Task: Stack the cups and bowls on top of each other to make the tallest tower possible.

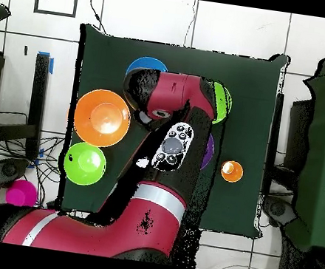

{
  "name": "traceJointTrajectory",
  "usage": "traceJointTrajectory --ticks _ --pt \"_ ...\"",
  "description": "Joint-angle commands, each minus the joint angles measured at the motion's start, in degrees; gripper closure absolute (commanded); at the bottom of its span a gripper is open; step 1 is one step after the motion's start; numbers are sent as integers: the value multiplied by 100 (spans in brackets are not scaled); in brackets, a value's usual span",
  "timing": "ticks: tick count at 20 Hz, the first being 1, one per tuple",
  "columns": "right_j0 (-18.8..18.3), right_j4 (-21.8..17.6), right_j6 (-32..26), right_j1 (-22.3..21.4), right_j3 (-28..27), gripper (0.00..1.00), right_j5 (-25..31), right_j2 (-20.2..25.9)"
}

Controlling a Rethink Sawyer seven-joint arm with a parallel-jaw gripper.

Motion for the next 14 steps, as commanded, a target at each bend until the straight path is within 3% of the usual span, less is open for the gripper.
traceJointTrajectory --ticks 1,14 --pt "113 -302 -36 352 -104 0 377 377" --pt "76 -263 -116 341 -43 0 259 463"
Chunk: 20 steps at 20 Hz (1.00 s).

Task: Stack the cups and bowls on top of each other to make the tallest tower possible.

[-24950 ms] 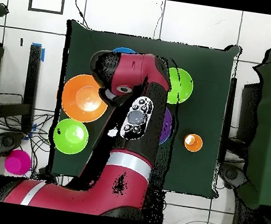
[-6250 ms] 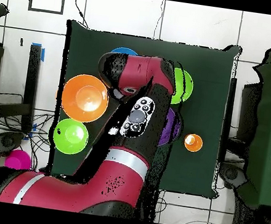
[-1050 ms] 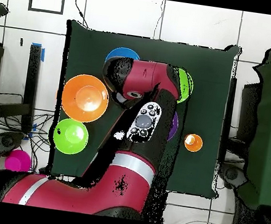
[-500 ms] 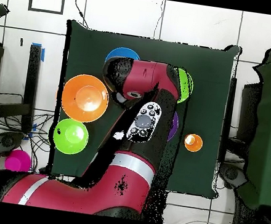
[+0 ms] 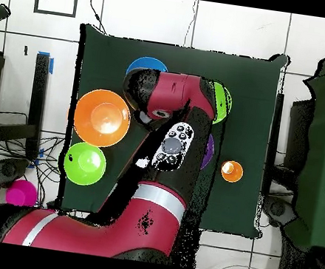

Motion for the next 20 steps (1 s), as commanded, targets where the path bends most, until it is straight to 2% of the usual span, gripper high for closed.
traceJointTrajectory --ticks 1,20 --pt "70 -251 -124 337 -34 0 242 478" --pt "12 -69 -205 195 51 0 321 623"
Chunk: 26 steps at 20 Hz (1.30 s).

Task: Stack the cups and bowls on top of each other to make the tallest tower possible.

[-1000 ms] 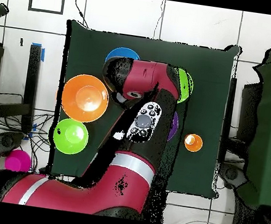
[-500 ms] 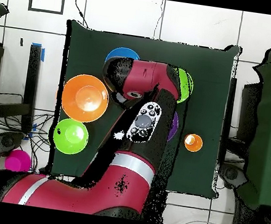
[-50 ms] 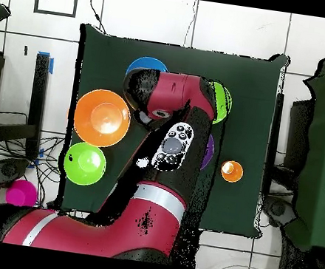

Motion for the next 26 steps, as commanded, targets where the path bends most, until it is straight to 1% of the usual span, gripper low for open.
traceJointTrajectory --ticks 1,14,20,26 --pt "8 -61 -204 192 59 0 316 629" --pt "22 41 -173 160 118 0 143 739" --pt "17 23 -190 138 23 0 195 719" --pt "22 30 -144 138 40 0 174 707"
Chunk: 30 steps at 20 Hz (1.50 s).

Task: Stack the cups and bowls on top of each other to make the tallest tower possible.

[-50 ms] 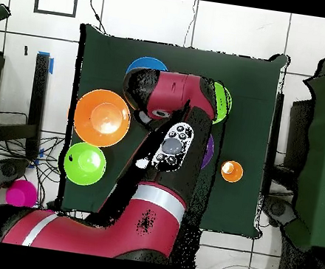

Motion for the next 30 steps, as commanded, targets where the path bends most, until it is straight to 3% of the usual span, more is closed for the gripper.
traceJointTrajectory --ticks 1,30 --pt "26 27 -129 169 31 0 165 697" --pt "138 124 102 235 -157 0 299 748"
